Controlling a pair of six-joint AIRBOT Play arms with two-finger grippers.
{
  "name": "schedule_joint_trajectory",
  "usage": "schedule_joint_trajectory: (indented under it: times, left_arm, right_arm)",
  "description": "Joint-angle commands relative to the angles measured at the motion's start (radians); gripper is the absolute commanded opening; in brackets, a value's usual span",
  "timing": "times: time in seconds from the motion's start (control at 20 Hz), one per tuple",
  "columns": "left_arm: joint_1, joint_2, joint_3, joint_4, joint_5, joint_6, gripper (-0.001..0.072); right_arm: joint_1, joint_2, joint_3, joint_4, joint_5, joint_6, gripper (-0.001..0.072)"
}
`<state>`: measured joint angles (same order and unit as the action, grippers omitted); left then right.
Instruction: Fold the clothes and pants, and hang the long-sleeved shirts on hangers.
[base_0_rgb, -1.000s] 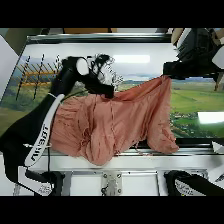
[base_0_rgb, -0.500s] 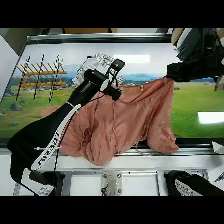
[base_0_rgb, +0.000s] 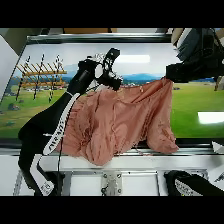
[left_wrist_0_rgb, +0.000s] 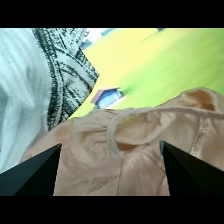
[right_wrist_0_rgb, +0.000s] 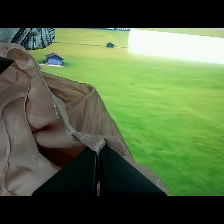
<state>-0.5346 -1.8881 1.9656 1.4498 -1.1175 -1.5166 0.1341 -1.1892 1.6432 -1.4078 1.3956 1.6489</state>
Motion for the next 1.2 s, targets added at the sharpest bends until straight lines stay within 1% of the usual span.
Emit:
schedule_joint_trajectory:
  times: [0.0,0.05,0.1,0.2,0.25,0.3,0.45,0.6,0.65,0.7,0.8,0.95,1.05,1.15]
  left_arm:
    - [0.013,-0.1,0.099,-0.051,-0.087,0.028,0.0675]
    - [0.008,-0.11,0.085,-0.047,-0.071,0.027,0.0675]
    - [-0.001,-0.117,0.065,-0.006,-0.063,0.017,0.0675]
    - [-0.022,-0.125,0.045,0.153,-0.069,-0.041,0.0674]
    - [-0.031,-0.125,0.041,0.209,-0.068,-0.068,0.0674]
    - [-0.037,-0.125,0.042,0.232,-0.056,-0.082,0.0674]
    - [-0.037,-0.125,0.041,0.224,-0.011,-0.142,0.0674]
    - [-0.037,-0.125,0.041,0.225,-0.001,-0.156,0.0665]
    - [-0.037,-0.125,0.041,0.224,-0.002,-0.172,0.0422]
    - [-0.036,-0.125,0.041,0.225,0.0,-0.175,0.0233]
    - [-0.036,-0.124,0.042,0.224,0.006,-0.176,0.0014]
    - [-0.033,-0.087,0.109,0.24,-0.077,-0.172,0.0011]
    - [-0.024,0.048,0.072,0.251,-0.105,-0.179,0.001]
    - [-0.03,0.239,-0.063,0.249,-0.126,-0.195,0.001]
  right_arm:
    - [0.001,0.0,0.0,0.006,0.001,-0.001,0.0005]
    - [0.001,0.0,-0.001,0.006,0.001,-0.001,0.0006]
    - [0.001,0.0,-0.001,0.006,0.001,-0.001,0.0006]
    - [0.001,0.0,-0.001,0.006,0.001,-0.001,0.0005]
    - [0.001,0.0,-0.001,0.006,0.001,-0.001,0.0006]
    - [0.001,0.0,-0.001,0.006,0.001,-0.001,0.0005]
    - [0.001,0.0,-0.001,0.006,0.001,-0.001,0.0005]
    - [0.001,0.0,-0.001,0.006,0.001,-0.001,0.0006]
    - [0.001,0.0,-0.001,0.006,0.002,-0.001,0.0006]
    - [0.001,0.0,-0.001,0.006,0.004,-0.001,0.0006]
    - [0.001,0.0,-0.001,0.006,0.017,-0.002,0.0006]
    - [-0.002,0.002,0.001,-0.04,0.031,-0.042,0.0006]
    - [-0.002,0.012,0.002,-0.101,0.071,-0.042,0.0006]
    - [-0.001,0.019,0.002,-0.111,0.151,-0.041,0.0005]
